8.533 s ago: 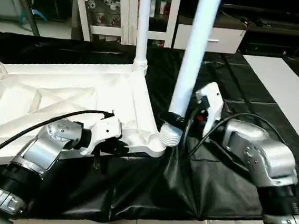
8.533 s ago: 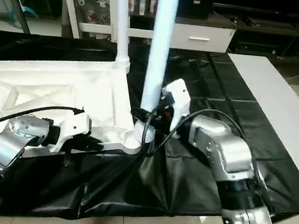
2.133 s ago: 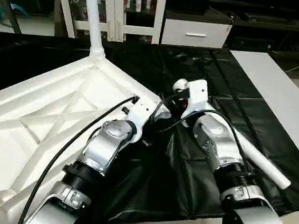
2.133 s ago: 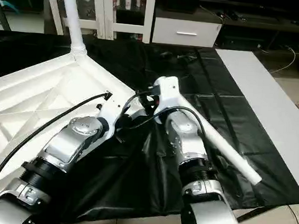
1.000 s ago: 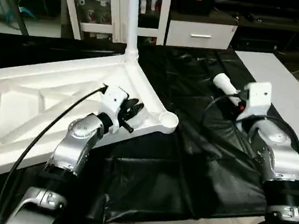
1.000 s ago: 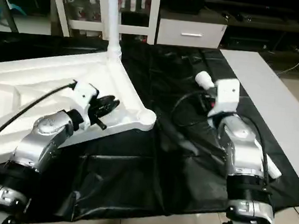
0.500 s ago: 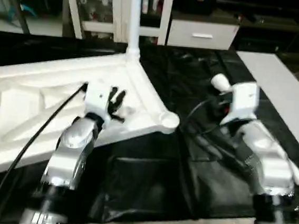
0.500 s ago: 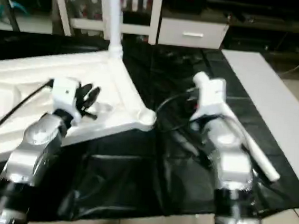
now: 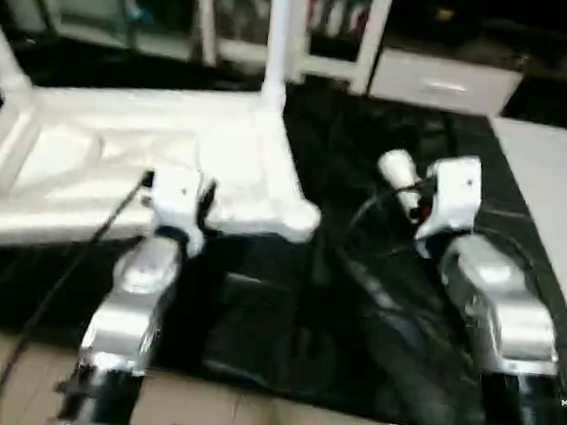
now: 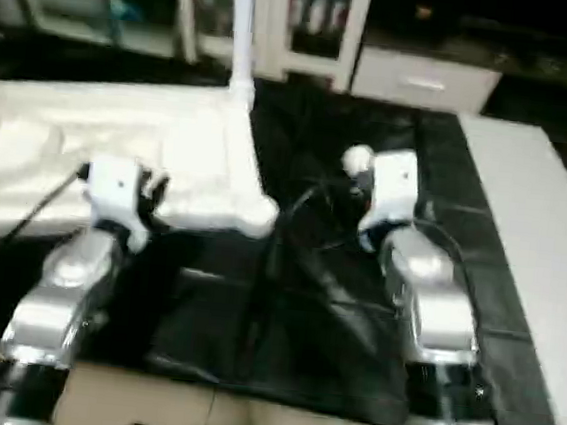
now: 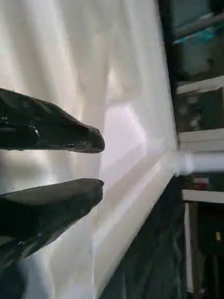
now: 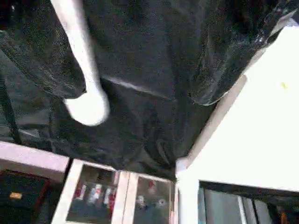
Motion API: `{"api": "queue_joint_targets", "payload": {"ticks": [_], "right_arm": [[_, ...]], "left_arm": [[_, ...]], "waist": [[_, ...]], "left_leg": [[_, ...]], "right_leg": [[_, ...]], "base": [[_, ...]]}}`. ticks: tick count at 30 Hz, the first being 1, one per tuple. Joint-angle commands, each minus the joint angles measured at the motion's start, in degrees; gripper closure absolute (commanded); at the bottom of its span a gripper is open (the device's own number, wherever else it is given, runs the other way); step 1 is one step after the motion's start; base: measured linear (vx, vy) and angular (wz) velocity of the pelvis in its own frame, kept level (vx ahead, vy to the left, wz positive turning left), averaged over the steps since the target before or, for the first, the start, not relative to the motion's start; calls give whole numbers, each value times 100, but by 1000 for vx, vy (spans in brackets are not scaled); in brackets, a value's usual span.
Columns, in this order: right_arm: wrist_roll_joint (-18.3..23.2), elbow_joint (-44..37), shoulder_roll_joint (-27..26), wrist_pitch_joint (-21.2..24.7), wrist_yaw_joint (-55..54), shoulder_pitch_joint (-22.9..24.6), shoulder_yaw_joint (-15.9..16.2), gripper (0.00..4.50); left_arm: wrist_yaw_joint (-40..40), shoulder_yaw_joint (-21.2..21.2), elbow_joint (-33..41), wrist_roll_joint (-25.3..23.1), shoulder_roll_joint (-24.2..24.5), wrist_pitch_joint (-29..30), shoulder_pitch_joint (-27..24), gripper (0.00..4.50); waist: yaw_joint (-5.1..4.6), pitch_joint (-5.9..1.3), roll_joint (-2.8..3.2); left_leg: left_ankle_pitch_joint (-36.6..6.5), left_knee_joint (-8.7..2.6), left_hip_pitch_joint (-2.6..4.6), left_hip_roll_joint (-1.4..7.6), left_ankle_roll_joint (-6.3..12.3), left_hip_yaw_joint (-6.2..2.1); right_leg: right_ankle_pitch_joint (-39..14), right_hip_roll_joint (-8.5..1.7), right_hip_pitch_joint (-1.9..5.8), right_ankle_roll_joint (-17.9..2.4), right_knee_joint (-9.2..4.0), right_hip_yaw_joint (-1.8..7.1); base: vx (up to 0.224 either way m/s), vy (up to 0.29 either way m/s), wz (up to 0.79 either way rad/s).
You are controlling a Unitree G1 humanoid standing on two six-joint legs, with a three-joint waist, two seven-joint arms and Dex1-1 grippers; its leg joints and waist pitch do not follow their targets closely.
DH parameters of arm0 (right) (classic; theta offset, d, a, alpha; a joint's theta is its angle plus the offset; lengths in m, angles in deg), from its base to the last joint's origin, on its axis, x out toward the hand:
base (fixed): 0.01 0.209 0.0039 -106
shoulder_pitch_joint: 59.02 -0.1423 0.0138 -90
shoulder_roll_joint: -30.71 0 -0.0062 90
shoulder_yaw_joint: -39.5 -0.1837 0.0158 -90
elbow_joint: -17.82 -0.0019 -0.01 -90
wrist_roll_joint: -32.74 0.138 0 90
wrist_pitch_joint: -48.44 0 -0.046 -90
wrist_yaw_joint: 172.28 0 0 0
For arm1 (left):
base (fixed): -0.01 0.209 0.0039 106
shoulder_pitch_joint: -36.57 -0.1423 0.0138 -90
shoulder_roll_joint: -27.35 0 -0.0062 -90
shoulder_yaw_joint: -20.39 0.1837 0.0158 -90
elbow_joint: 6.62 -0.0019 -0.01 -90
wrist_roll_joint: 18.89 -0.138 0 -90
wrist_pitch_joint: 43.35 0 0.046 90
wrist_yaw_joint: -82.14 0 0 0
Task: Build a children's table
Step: Pick table leg
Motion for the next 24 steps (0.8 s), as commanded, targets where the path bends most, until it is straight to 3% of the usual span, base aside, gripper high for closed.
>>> {"api": "queue_joint_targets", "payload": {"ticks": [1, 2, 3, 4, 5, 6, 7, 8, 9, 10, 11, 12, 13, 14, 15, 16, 17, 18, 19, 20, 21, 22, 24], "right_arm": [[175, -129, -29, 256, -60, -37, -218, 18], [210, -172, -6, 380, -50, -21, -242, 12], [221, -201, 33, 462, -15, -8, -224, 8], [216, -230, 84, 566, 12, 3, -198, 4], [190, -242, 141, 650, 38, 6, -163, 4], [190, -242, 141, 650, 38, 6, -163, 4], [113, -280, 283, 870, 100, -9, -73, 4], [81, -298, 384, 1025, 153, -28, -21, 4], [73, -329, 602, 1419, 292, -78, 74, 4], [125, -361, 795, 1783, 469, -118, 147, 4], [135, -366, 814, 1817, 491, -122, 154, 4], [159, -378, 859, 1902, 544, -129, 170, 4], [251, -444, 970, 2190, 662, -162, 214, 4], [398, -518, 1045, 2465, 801, -189, 244, 4], [451, -544, 1066, 2557, 848, -199, 252, 4], [576, -553, 1101, 2813, 932, -232, 262, 4], [552, -493, 1156, 2903, 969, -245, 329, 4], [514, -449, 1198, 2958, 982, -257, 380, 4], [514, -449, 1198, 2958, 982, -257, 380, 4], [432, -368, 1262, 3005, 994, -245, 472, 4], [358, -297, 1354, 3086, 1063, -223, 594, 4], [77, -134, 1527, 3072, 1099, -174, 859, 4], [-76, -58, 1593, 3037, 1072, -154, 964, 4]], "left_arm": [[-76, 10, 152, 115, 85, 196, 95, 333], [-107, 65, 176, 99, 131, 230, 92, 333], [-124, 111, 195, 76, 163, 250, 84, 333], [-196, 206, 220, 20, 219, 212, 62, 333], [-255, 266, 241, -7, 253, 208, 40, 333], [-255, 266, 241, -7, 253, 208, 40, 333], [-385, 372, 315, -113, 321, 303, -11, 333], [-529, 464, 380, -131, 382, 345, -56, 333], [-938, 660, 610, -20, 500, 428, -171, 333], [-1358, 853, 890, 162, 628, 527, -293, 333], [-1401, 876, 921, 181, 645, 540, -306, 333], [-1505, 931, 998, 228, 686, 571, -338, 333], [-1717, 1087, 1177, 270, 844, 597, -414, 333], [-1838, 1178, 1300, 318, 954, 636, -465, 333], [-1869, 1202, 1333, 337, 987, 650, -479, 333], [-1987, 1249, 1428, 434, 1058, 686, -532, 333], [-2066, 1282, 1475, 466, 1107, 677, -564, 333], [-2126, 1296, 1508, 466, 1129, 677, -584, 333], [-2126, 1296, 1508, 466, 1129, 677, -584, 333], [-2235, 1339, 1575, 498, 1170, 698, -619, 333], [-2384, 1386, 1697, 552, 1225, 784, -664, 333], [-2717, 1482, 1989, 765, 1368, 986, -747, 333], [-2889, 1527, 2155, 924, 1451, 1114, -790, 333]], "waist": [[204, -277, -251], [261, -271, -227], [271, -314, -132], [311, -339, -78], [316, -368, -72], [339, -326, -119], [374, -260, -196], [405, -234, -203], [439, -273, -164], [427, -297, -7], [362, -315, 115], [216, -428, 470], [49, -336, 376], [61, -314, 373], [-13, -282, 212], [20, -214, 64], [120, -219, 82], [116, -216, 82], [113, -204, 98], [55, -166, 55], [13, -166, 66], [-17, -158, 63], [-48, -144, 28]], "left_leg": [[-404, -181, 103, -528, -510, 329], [-527, -275, 175, -485, -514, 264], [-475, -413, 78, -337, -277, 39], [-526, -315, 17, -248, -126, -150], [-559, -259, -2, -214, -167, -227], [-473, -244, 82, -407, -371, -158], [-207, -306, 234, -705, -426, 34], [-13, -381, 307, -786, -370, 100], [315, -570, 314, -825, -140, 196], [502, -940, 476, -599, 229, 162], [405, -1173, 520, -254, 556, 35], [21, -1602, 924, 1490, 1343, -723], [275, -1609, 991, 1217, 1141, -517], [-40, -1683, 944, 861, 936, -293], [-1005, -1637, 809, 451, 330, -87], [-1300, -1492, 585, 168, -389, 117], [-1109, -1437, 647, 202, -696, 175], [-1111, -1460, 667, 228, -764, 184], [-1165, -1487, 676, 241, -832, 201], [-1400, -1554, 664, 283, -962, 210], [-1647, -1591, 655, 299, -1080, 184], [-1826, -1608, 634, 309, -1160, 169], [-1991, -1608, 625, 296, -1214, 160]], "right_leg": [[1559, -702, 459, 672, -1080, 535], [1198, -856, 508, 1619, -1179, 757], [1186, -1235, 819, 2488, -1202, 1041], [1473, -1545, 831, 2456, -1284, 1281], [1723, -1666, 852, 2206, -1259, 1330], [2125, -1366, 762, 2029, -1296, 1072], [2246, -832, 704, 2383, -1403, 784], [2324, -623, 701, 2632, -1443, 650], [2579, -310, 765, 3140, -1503, 495], [2243, -170, 720, 3460, -1583, 365], [1886, -203, 723, 3456, -1546, 314], [803, -762, 411, 1979, -828, 300], [728, -648, -66, 702, -533, 422], [681, -479, -93, 490, -459, 359], [607, -553, 94, 193, -785, 434], [-248, -868, 275, -245, -1177, 556], [-1222, -954, 265, -449, -1279, 600], [-1524, -908, 231, -479, -1301, 584], [-1742, -848, 208, -503, -1311, 561], [-2000, -757, 162, -482, -1323, 518], [-2145, -724, 167, -415, -1307, 471], [-2216, -727, 159, -350, -1309, 464], [-2349, -740, 132, -299, -1327, 464]], "base": [[-87, -276, -8], [-87, -276, -8], [-74, -223, -7], [-64, -158, -17], [-64, -158, -17], [-71, -157, -10], [-70, -120, -6], [-70, -120, -6], [-62, -30, -6], [-60, 52, -1], [-60, 52, -1], [-52, 125, 7], [-56, 103, 26], [-56, 103, 26], [-81, 38, 21], [-97, 10, 3], [-97, 10, 3], [-99, -5, 6], [-90, 1, 3], [-90, 1, 3], [-71, 22, -5], [-52, 32, -8], [-26, 16, -4]]}}
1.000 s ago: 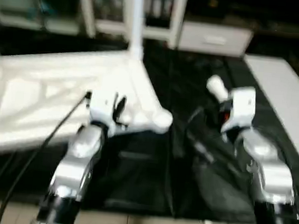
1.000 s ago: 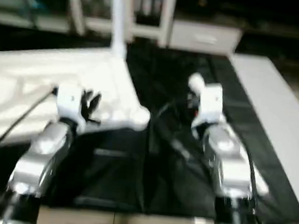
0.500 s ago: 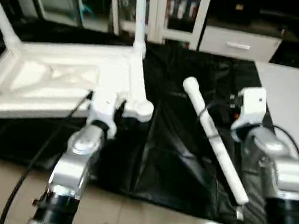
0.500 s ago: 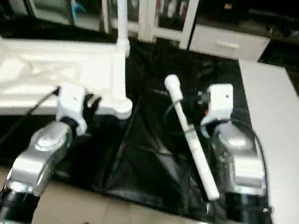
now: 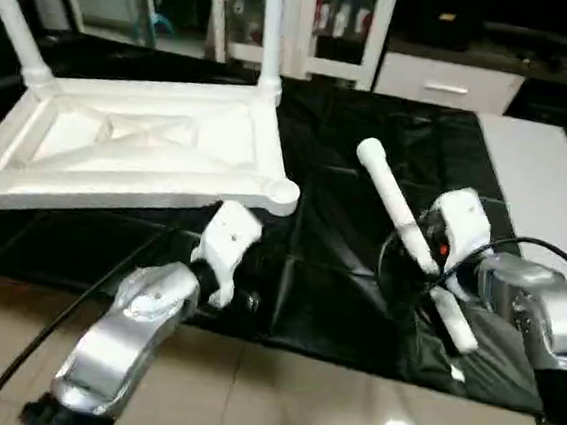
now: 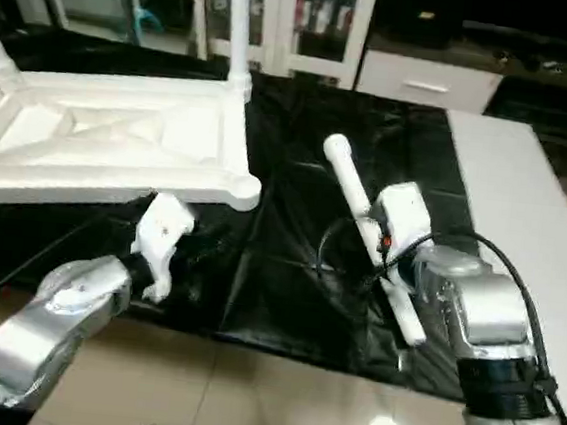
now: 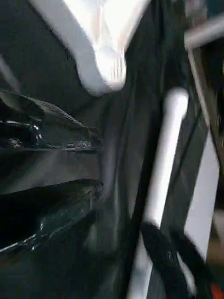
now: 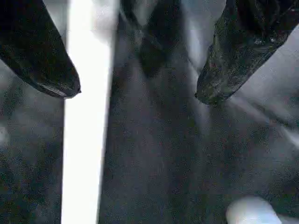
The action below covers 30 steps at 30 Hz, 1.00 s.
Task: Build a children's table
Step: Pick table leg
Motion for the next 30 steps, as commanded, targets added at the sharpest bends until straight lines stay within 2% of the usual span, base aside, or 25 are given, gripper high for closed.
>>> {"api": "queue_joint_targets", "payload": {"ticks": [1, 5, 7, 9, 11, 13, 14, 15, 16, 18, 19, 20, 22, 24, 25, 30], "right_arm": [[-231, 99, 62, -7, -49, 3, 117, 4], [-289, 405, 102, -84, -214, -23, 75, 4], [-289, 484, 126, -88, -207, -24, 82, 4], [-197, 581, 102, -38, -107, -18, 35, 4], [9, 716, -19, 69, 123, 37, -153, 32], [85, 765, -81, 86, 144, 62, -279, 52], [99, 774, -87, 87, 148, 64, -298, 65], [122, 793, -100, 80, 152, 65, -336, 65], [131, 802, -109, 76, 146, 65, -356, 83], [187, 841, -153, 51, 136, 69, -440, 88], [284, 901, -229, 17, 145, 72, -560, 103], [284, 901, -229, 17, 145, 72, -560, 115], [312, 914, -251, 14, 161, 71, -600, 130], [378, 910, -302, 25, 179, 50, -715, 147], [398, 909, -319, 32, 178, 42, -751, 159], [627, 901, -522, 191, 152, -18, -1078, 198]], "left_arm": [[-266, 107, 283, 191, 92, 180, 0, 333], [-811, 256, 926, 689, 431, 571, -79, 333], [-909, 288, 1034, 789, 489, 667, -97, 333], [-993, 291, 1121, 890, 526, 761, -123, 333], [-991, 267, 1167, 882, 544, 751, -127, 333], [-959, 250, 1166, 863, 558, 755, -108, 333], [-951, 254, 1177, 850, 576, 750, -104, 333], [-931, 250, 1187, 839, 583, 742, -94, 333], [-915, 242, 1195, 848, 585, 752, -89, 333], [-863, 222, 1212, 861, 591, 777, -75, 333], [-804, 241, 1195, 803, 601, 766, -67, 333], [-804, 241, 1195, 803, 601, 766, -67, 333], [-797, 251, 1204, 786, 599, 775, -77, 333], [-756, 224, 1225, 804, 559, 796, -77, 333], [-742, 216, 1225, 807, 548, 796, -74, 333], [-652, 215, 1150, 784, 540, 805, -28, 333]], "waist": [[-47, -266, -79], [-62, -296, -110], [-60, -302, -147], [-56, -311, -150], [-46, -328, -177], [-42, -352, -167], [-48, -359, -205], [-31, -389, -194], [-24, -414, -195], [-16, -419, -204], [-11, -408, -206], [-7, -403, -209], [-4, -380, -212], [1, -364, -217], [6, -350, -212], [22, -354, -213]], "left_leg": [[-2143, -561, 74, 507, -415, -282], [-1733, -584, 28, 533, -331, -258], [-1423, -570, 27, 537, -219, -206], [-1318, -550, 37, 534, -152, -162], [-1128, -535, 22, 538, -56, -145], [-769, -518, 6, 544, 48, -126], [-688, -515, -3, 544, 77, -121], [-444, -492, 4, 541, 139, -113], [-166, -470, 0, 534, 235, -101], [2, -465, 0, 533, 330, -85], [-32, -462, -4, 538, 403, -73], [-91, -462, 0, 540, 397, -71], [-319, -476, 13, 552, 315, -68], [-533, -480, 30, 555, 208, -61], [-708, -499, 45, 563, 96, -64], [-782, -515, 47, 562, -28, -68]], "right_leg": [[-2996, -515, 64, -702, -698, 338], [-2204, -505, 110, -896, -633, 351], [-1766, -497, 125, -1062, -604, 370], [-1632, -489, 125, -1164, -585, 380], [-1431, -493, 152, -1211, -567, 393], [-944, -478, 175, -1310, -526, 388], [-828, -467, 186, -1329, -513, 379], [-491, -468, 206, -1395, -466, 376], [-107, -458, 217, -1469, -426, 370], [144, -454, 217, -1545, -406, 366], [143, -462, 215, -1617, -415, 366], [52, -464, 213, -1625, -426, 362], [-327, -461, 204, -1604, -464, 359], [-698, -463, 187, -1519, -499, 365], [-1018, -455, 170, -1432, -522, 362], [-1187, -449, 150, -1281, -534, 363]], "base": [[0, 0, 0], [0, 0, 0], [0, 0, 0], [0, 0, 0], [0, 0, 0], [0, 0, 0], [0, 0, 0], [0, 0, 0], [0, 0, 0], [0, 0, 0], [0, 0, 0], [0, 0, 0], [0, 0, 0], [0, 0, 0], [0, 0, 0], [0, 0, 0]]}}
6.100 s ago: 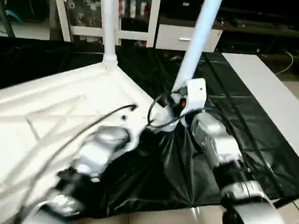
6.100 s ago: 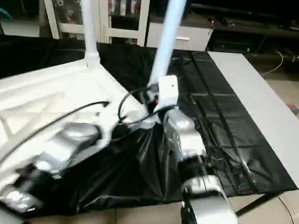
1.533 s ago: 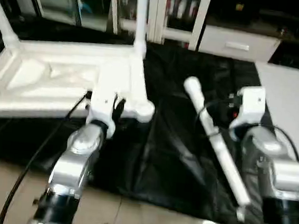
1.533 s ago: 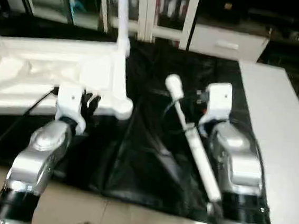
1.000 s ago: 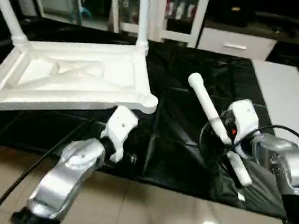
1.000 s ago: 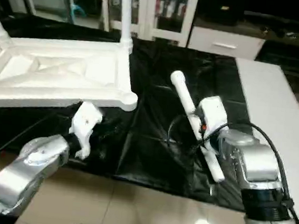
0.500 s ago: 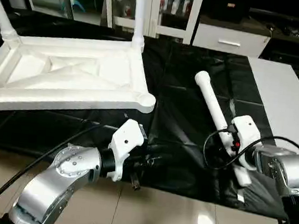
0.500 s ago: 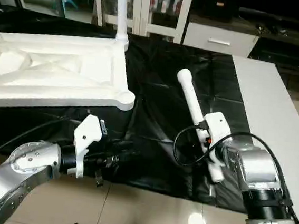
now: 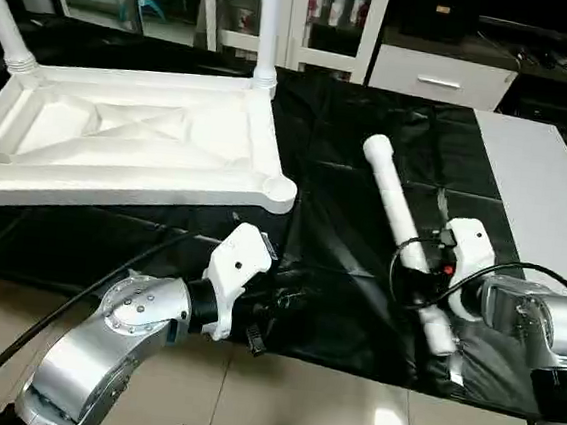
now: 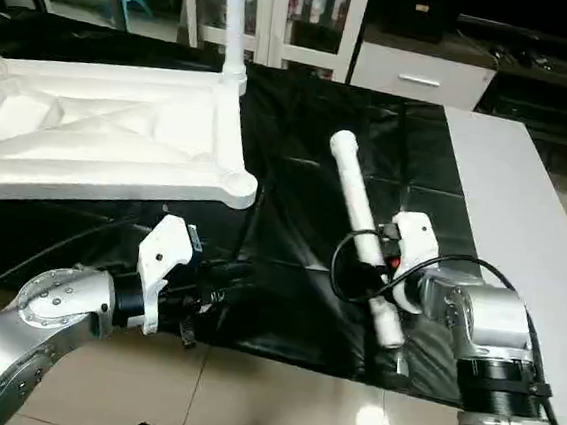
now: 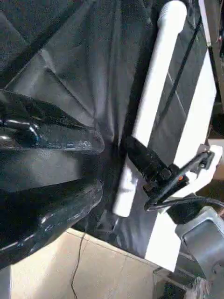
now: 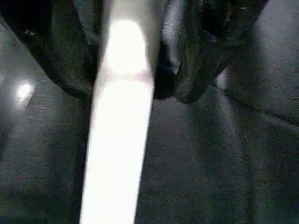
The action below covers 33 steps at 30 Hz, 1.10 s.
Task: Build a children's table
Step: Pick table leg
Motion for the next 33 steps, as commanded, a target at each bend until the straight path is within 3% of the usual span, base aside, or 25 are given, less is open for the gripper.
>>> {"api": "queue_joint_targets", "payload": {"ticks": [1, 3, 6, 8, 14, 17, 19, 22, 23, 27, 29, 32, 33], "right_arm": [[199, 29, -166, 110, -64, -49, -262, 218], [247, 18, -253, 149, -103, -46, -312, 226], [286, -41, -491, 205, -260, -39, -400, 252], [378, -39, -989, 157, -645, -103, -631, 273], [362, 176, -1585, -127, -1195, -352, -814, 273], [482, 331, -2015, -309, -1464, -646, -1076, 273], [667, 539, -2320, -431, -1773, -937, -1423, 273], [723, 589, -2409, -454, -1822, -1030, -1476, 273], [776, 585, -2445, -486, -1792, -1080, -1478, 273], [915, 483, -2424, -533, -1637, -1117, -1511, 303], [992, 395, -2400, -512, -1497, -1113, -1563, 307], [1035, 328, -2350, -503, -1433, -1099, -1576, 309], [1248, 151, -2318, -534, -1225, -1088, -1642, 309]], "left_arm": [[116, -6, -12, -75, -26, 25, 121, 333], [135, -13, -30, -78, -35, 26, 135, 333], [222, -53, -86, -118, -68, 23, 169, 333], [375, -110, -201, -226, -107, -11, 226, 333], [452, -123, -240, -269, -89, -20, 252, 333], [510, -109, -241, -289, -86, -21, 250, 333], [553, -108, -257, -314, -106, -19, 250, 333], [577, -100, -282, -335, -111, -39, 251, 333], [608, -87, -297, -363, -125, -43, 254, 333], [659, -120, -307, -382, -131, -37, 246, 333], [705, -144, -320, -393, -132, -45, 243, 333], [765, -183, -338, -401, -156, -60, 248, 333], [859, -331, -365, -295, -281, -37, 304, 333]], "waist": [[-5, -352, -73], [-3, -352, -43], [-17, -366, -58], [-22, -371, -61], [-26, -382, -38], [-30, -386, -44], [-40, -392, -22], [-12, -394, -3], [-3, -397, -48], [-4, -406, -39], [-7, -398, -71], [5, -393, -62], [1, -391, -63]], "left_leg": [[-862, -489, 98, 499, -70, -173], [-858, -497, 81, 497, -97, -188], [-810, -500, 78, 488, -123, -183], [-759, -502, 76, 483, -134, -179], [-781, -522, 100, 494, -268, -177], [-811, -532, 90, 488, -299, -175], [-771, -537, 100, 491, -321, -174], [-711, -536, 130, 491, -362, -152], [-662, -534, 122, 491, -348, -142], [-540, -534, 93, 485, -322, -146], [-600, -536, 96, 489, -306, -140], [-619, -533, 93, 491, -288, -143], [-622, -533, 95, 491, -289, -141]], "right_leg": [[-1354, -463, 202, -1197, -487, 358], [-1374, -463, 208, -1181, -482, 350], [-1262, -449, 199, -1178, -472, 350], [-1232, -457, 193, -1164, -467, 356], [-1175, -452, 174, -1148, -450, 343], [-1147, -454, 176, -1134, -436, 349], [-1035, -451, 173, -1143, -420, 346], [-879, -423, 159, -1087, -413, 341], [-791, -426, 169, -1078, -405, 345], [-645, -434, 204, -1055, -387, 339], [-761, -442, 200, -1047, -407, 343], [-904, -453, 204, -1029, -420, 344], [-925, -446, 196, -1023, -419, 344]], "base": [[0, 0, 0], [0, 0, 0], [0, 0, 0], [0, 0, 0], [0, 0, 0], [0, 0, 0], [0, 0, 0], [0, 0, 0], [0, 0, 0], [0, 0, 0], [0, 0, 0], [0, 0, 0], [0, 0, 0]]}}
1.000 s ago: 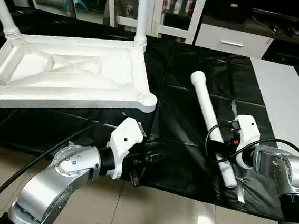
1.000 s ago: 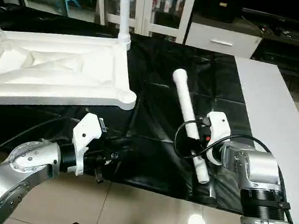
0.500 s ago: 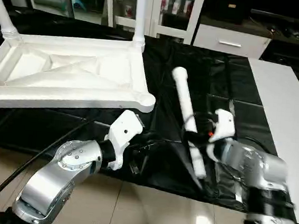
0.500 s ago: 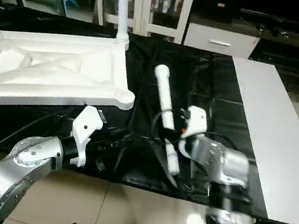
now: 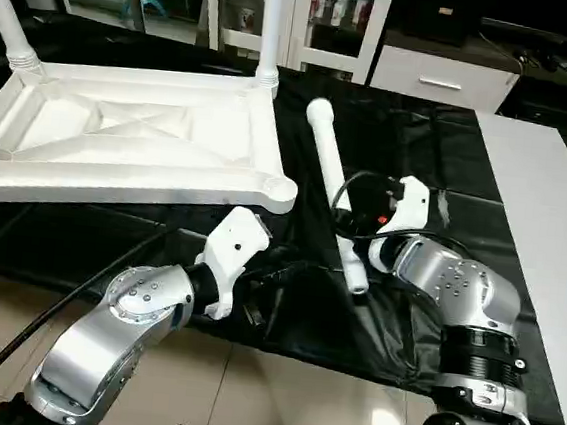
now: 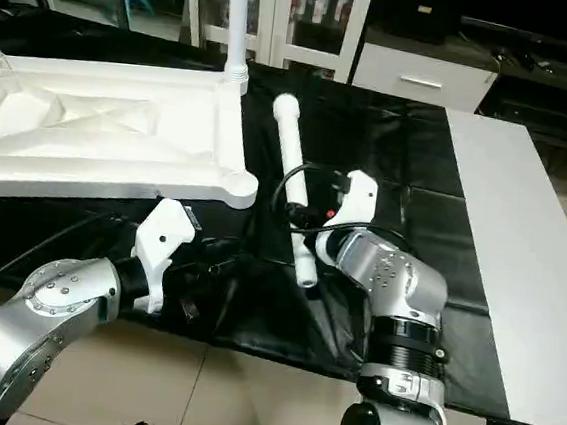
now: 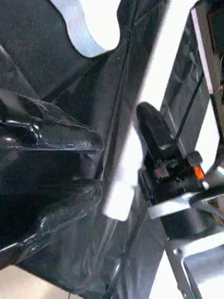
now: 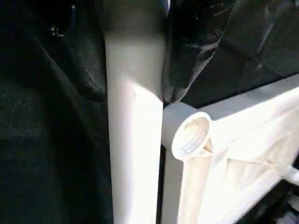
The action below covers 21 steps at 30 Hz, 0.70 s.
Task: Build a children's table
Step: Pick table leg
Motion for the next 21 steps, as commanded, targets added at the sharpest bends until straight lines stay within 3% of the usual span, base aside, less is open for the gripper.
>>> {"api": "queue_joint_targets", "payload": {"ticks": [1, 4, 6, 7, 12, 14, 18, 21], "right_arm": [[450, -442, 47, -118, 327, -106, -182, 309], [1050, -873, -62, -12, 640, -146, -360, 310], [1374, -1093, -214, 121, 757, -163, -425, 311], [1483, -1140, -297, 108, 788, -180, -462, 311], [1842, -1336, -596, 100, 799, -247, -530, 311], [1940, -1435, -710, 72, 754, -236, -487, 311], [2054, -1543, -785, 48, 699, -204, -423, 311], [2131, -1604, -811, 12, 686, -184, -379, 311]], "left_arm": [[202, -305, -102, 158, -199, 20, 158, 333], [656, -813, -310, 667, -854, 399, 433, 333], [1140, -1261, -568, 1157, -1509, 789, 651, 304], [1276, -1397, -675, 1343, -1726, 953, 719, 297], [1550, -1634, -1005, 1936, -2416, 1246, 847, 263], [1639, -1796, -1109, 2300, -2716, 1451, 902, 247], [1810, -2061, -1190, 2603, -2995, 1830, 1016, 216], [2016, -2467, -1207, 3461, -3354, 2083, 1140, 197]], "waist": [[-8, -378, -23], [19, -391, -17], [11, -387, -57], [32, -404, -59], [38, -407, -75], [45, -413, -33], [56, -400, -45], [74, -395, -49]], "left_leg": [[-702, -492, 92, 459, -214, -155], [-631, -485, 106, 469, -160, -159], [-610, -459, 84, 483, -118, -134], [-561, -464, 76, 479, -61, -154], [-454, -461, 67, 473, 16, -150], [-380, -460, 63, 471, -7, -160], [-476, -476, 74, 473, -25, -160], [-518, -471, 63, 456, -94, -160]], "right_leg": [[-921, -466, 223, -1047, -421, 360], [-767, -461, 216, -1085, -411, 354], [-604, -498, 247, -1287, -405, 367], [-655, -497, 247, -1286, -413, 352], [-745, -482, 234, -1171, -442, 347], [-609, -470, 233, -1180, -424, 335], [-622, -469, 230, -1132, -445, 333], [-747, -472, 241, -1076, -452, 336]], "base": [[0, 0, 0], [0, 0, 0], [0, 0, 0], [0, 0, 0], [0, 0, 0], [0, 0, 0], [0, 0, 0], [0, 0, 0]]}}
